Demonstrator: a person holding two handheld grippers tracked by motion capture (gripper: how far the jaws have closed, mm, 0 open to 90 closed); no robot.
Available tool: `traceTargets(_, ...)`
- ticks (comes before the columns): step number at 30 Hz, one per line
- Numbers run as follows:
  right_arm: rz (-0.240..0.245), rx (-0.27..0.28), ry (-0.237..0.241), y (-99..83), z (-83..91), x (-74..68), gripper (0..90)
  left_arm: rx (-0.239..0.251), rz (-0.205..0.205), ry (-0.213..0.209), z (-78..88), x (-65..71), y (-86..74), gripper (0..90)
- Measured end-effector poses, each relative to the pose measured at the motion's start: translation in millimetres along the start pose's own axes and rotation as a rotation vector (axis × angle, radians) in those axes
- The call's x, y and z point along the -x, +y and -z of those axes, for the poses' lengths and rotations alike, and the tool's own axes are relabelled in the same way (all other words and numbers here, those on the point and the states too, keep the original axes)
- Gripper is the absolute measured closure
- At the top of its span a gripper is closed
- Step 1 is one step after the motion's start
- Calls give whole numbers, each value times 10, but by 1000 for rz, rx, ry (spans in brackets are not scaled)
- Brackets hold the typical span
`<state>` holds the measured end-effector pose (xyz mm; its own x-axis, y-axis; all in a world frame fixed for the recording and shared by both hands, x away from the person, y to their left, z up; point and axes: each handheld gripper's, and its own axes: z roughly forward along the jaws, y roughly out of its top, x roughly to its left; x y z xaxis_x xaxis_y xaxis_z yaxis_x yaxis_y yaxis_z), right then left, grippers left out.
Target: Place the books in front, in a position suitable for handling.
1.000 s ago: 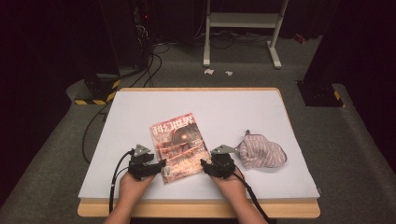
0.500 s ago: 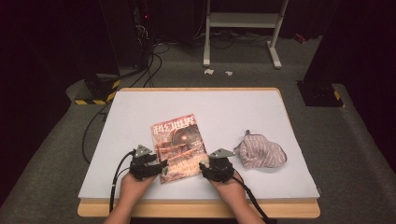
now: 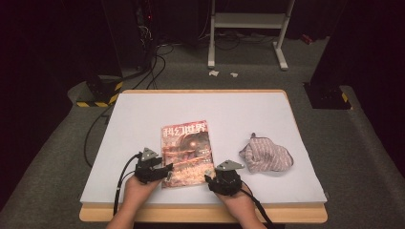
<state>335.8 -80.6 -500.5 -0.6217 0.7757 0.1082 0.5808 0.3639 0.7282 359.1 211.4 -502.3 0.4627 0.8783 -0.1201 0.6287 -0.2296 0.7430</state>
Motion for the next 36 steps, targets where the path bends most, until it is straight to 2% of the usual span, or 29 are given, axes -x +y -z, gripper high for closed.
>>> traceTargets(5,13,-9,0,-40,68,19,507,-2,-19,-20,-57,84,36,432)
traceTargets(9,11,-12,-17,-103,164,121,507,-9,-43,-46,-121,182,84,437)
traceTargets(12,-22,-1,-36,-179,254,247,510,-12,-65,-72,-202,303,137,440)
traceTargets(16,-43,10,-50,-241,318,306,513,-11,-84,-82,-258,378,177,441)
traceTargets(25,-62,22,-61,-317,383,309,517,-11,-105,-82,-306,437,218,449)
traceTargets(36,-71,31,-42,-344,387,332,510,0,-124,-81,-285,454,194,458)
